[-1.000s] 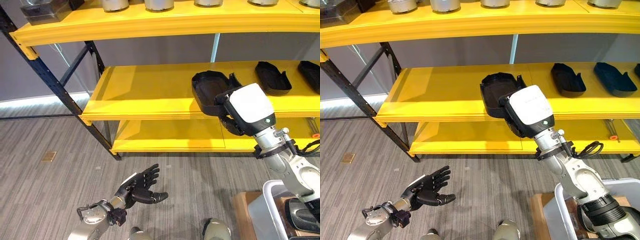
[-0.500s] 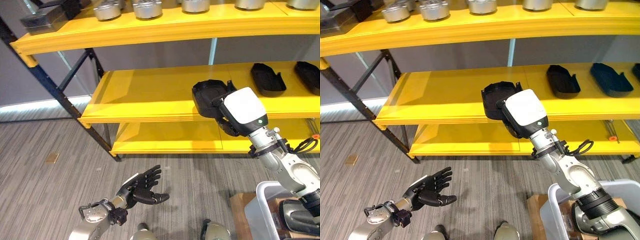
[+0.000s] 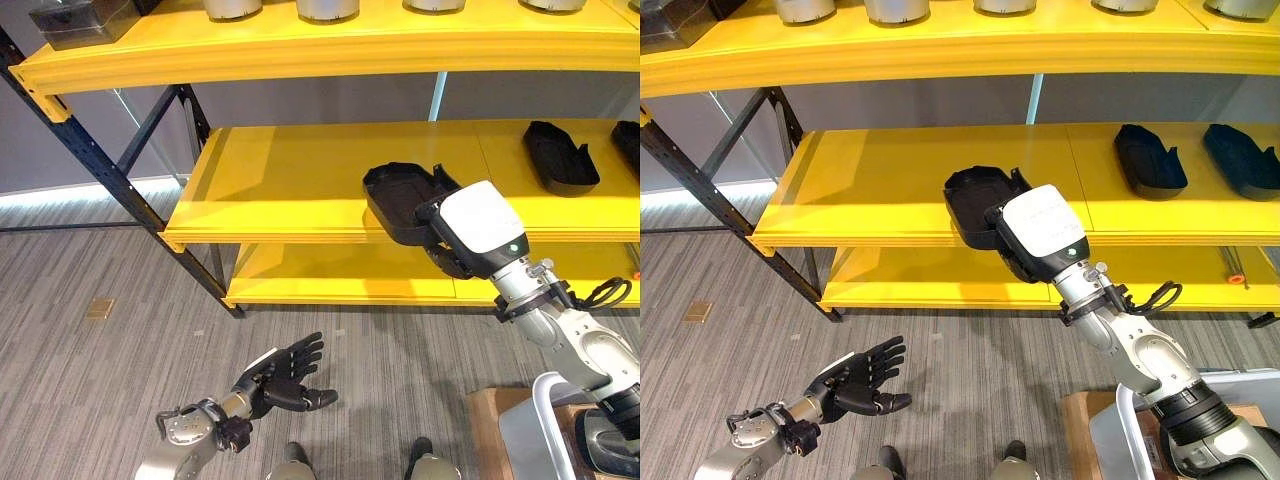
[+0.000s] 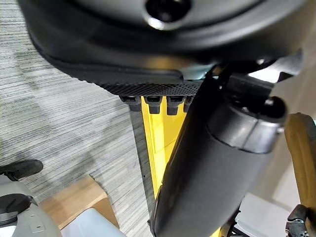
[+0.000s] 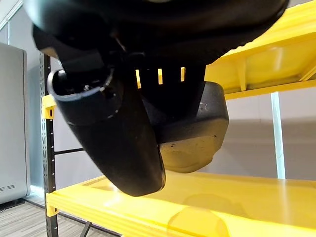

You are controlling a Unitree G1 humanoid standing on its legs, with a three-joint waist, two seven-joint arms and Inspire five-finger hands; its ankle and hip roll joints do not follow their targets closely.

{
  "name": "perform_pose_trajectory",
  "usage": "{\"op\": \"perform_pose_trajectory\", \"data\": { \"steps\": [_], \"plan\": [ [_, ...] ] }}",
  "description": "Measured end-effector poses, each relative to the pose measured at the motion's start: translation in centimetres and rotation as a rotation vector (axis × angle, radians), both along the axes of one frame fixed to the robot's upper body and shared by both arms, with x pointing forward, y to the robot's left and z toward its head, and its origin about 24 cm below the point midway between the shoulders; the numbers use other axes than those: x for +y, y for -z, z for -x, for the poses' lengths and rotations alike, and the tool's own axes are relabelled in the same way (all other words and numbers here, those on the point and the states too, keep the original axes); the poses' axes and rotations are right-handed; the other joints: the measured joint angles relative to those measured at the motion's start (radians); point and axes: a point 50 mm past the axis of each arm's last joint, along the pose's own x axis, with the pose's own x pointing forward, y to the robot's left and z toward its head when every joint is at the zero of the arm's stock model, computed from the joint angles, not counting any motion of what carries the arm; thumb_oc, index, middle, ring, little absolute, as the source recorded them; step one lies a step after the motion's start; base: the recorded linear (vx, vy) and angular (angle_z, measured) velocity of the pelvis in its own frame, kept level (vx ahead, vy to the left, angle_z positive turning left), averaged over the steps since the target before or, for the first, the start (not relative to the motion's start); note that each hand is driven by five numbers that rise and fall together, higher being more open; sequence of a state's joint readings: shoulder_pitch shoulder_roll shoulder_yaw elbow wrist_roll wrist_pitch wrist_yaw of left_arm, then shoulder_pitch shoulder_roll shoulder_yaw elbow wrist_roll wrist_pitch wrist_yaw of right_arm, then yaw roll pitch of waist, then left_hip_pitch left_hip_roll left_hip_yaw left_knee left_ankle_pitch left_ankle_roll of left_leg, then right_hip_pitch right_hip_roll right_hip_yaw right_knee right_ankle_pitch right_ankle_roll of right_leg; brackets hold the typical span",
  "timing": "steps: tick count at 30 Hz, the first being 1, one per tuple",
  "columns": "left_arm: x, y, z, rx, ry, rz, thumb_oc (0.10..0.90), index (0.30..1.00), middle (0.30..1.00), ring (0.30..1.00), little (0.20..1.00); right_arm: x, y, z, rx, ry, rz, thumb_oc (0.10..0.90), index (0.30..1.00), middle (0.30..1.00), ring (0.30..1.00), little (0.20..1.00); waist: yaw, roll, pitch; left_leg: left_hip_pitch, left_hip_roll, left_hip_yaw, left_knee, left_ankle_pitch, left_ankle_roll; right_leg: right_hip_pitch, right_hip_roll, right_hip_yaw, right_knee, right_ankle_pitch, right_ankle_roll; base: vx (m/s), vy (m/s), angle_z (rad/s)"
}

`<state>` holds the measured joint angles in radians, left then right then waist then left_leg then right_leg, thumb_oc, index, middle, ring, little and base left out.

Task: Move parts from the plastic box to the shelf.

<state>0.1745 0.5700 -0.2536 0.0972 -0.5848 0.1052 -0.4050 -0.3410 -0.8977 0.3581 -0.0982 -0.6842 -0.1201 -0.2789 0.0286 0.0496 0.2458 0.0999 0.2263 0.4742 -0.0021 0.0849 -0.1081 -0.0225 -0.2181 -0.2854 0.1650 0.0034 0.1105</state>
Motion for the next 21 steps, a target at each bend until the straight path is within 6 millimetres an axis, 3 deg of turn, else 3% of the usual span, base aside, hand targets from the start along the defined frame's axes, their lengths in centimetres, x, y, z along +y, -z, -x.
{"op": "perform_pose_trajectory", "data": {
  "steps": [21],
  "plan": [
    [0.04,-0.42,-0.22,-0.019,0.022,0.012,0.9,1.0,1.0,1.0,1.0,0.12,-0.17,0.05,0.025,-0.01,-0.032,0.4,0.3,0.3,0.3,0.3,-0.002,-0.001,0.0,0.008,0.002,0.006,0.005,-0.006,0.009,-0.003,0.0,0.01,0.013,-0.002,0.0,-0.01,-0.009,-0.01]
  ]
}}
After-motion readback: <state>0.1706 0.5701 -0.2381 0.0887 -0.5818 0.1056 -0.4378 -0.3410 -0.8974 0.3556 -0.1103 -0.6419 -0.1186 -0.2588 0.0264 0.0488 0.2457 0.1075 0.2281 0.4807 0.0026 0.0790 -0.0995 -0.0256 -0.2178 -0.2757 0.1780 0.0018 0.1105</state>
